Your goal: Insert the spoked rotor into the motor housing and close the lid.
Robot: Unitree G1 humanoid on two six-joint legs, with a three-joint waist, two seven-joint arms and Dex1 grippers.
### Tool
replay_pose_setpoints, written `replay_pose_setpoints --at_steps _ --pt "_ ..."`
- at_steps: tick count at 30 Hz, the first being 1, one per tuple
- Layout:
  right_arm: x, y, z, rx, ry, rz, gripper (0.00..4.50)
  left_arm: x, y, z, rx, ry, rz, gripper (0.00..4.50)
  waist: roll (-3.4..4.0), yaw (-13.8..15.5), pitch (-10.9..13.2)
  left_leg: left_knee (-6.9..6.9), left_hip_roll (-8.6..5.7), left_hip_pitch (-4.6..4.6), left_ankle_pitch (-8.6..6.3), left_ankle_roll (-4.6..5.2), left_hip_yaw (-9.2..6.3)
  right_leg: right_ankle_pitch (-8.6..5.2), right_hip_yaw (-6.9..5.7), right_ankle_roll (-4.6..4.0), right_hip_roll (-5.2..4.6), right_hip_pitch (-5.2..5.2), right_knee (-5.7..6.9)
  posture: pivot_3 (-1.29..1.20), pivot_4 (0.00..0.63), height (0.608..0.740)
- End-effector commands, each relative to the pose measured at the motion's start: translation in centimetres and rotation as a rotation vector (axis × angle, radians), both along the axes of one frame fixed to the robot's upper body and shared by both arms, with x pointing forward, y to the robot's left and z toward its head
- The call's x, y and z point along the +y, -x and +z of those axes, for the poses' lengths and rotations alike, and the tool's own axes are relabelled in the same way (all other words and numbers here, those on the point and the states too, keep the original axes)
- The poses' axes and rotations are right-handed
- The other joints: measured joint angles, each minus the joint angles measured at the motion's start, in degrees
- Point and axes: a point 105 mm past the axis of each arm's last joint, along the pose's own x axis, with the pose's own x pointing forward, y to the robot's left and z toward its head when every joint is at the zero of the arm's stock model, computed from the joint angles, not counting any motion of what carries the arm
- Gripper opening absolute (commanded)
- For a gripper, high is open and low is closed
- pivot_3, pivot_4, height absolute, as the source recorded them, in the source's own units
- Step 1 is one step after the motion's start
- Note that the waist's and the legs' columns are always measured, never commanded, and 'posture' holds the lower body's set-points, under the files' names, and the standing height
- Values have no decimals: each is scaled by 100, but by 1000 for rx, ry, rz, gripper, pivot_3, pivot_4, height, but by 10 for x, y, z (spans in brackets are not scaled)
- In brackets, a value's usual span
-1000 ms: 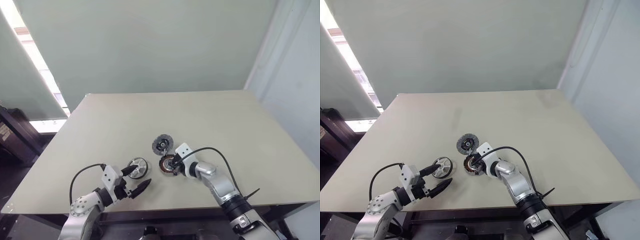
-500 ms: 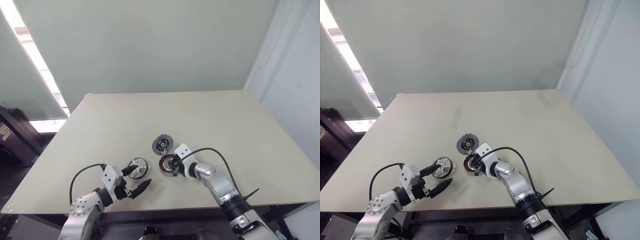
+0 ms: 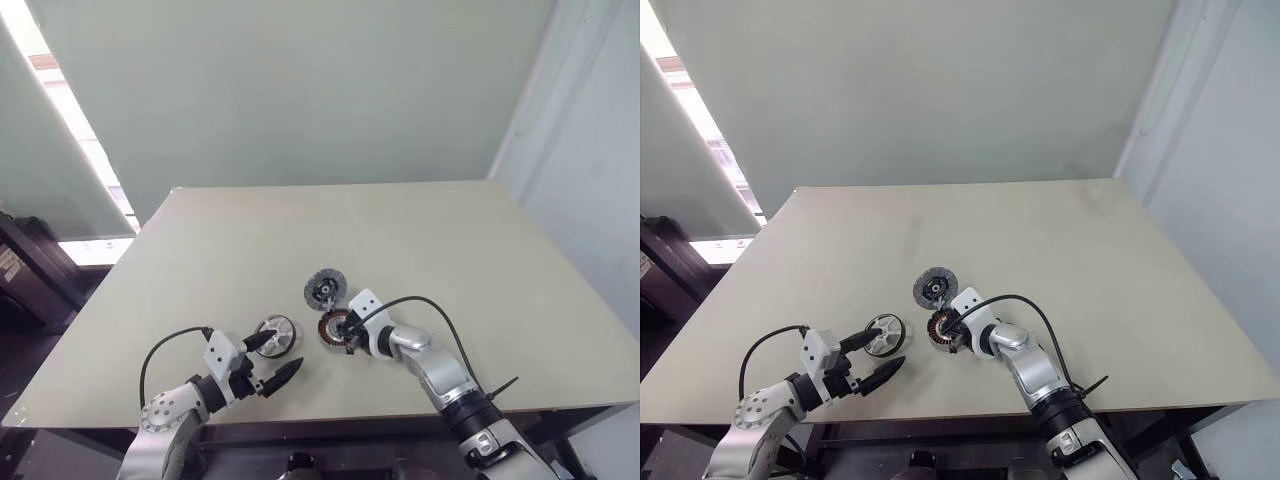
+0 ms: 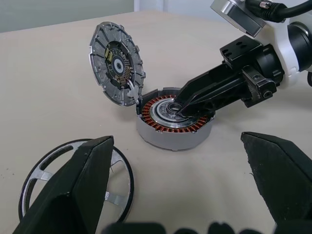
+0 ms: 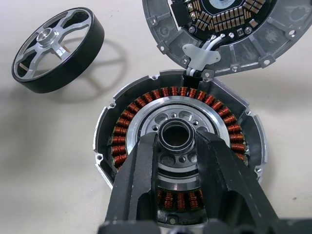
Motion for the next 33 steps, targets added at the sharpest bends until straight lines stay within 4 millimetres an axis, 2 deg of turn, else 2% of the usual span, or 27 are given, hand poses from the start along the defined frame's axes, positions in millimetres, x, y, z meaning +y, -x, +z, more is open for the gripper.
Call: replay_pose_setpoints --at_steps 1,33 --pt "4 -4 12 -44 -20 4 799 -3 -4 12 -50 -9 -21 4500 0 0 0 0 0 0 0 0 0 0 0 0 0 0 0 0 0 740" --pt "0 -7 8 -44 2 -13 799 -6 -3 13 -50 -10 -35 4500 0 1 -1 1 0 2 0 0 0 0 0 0 0 2 1 0 0 740"
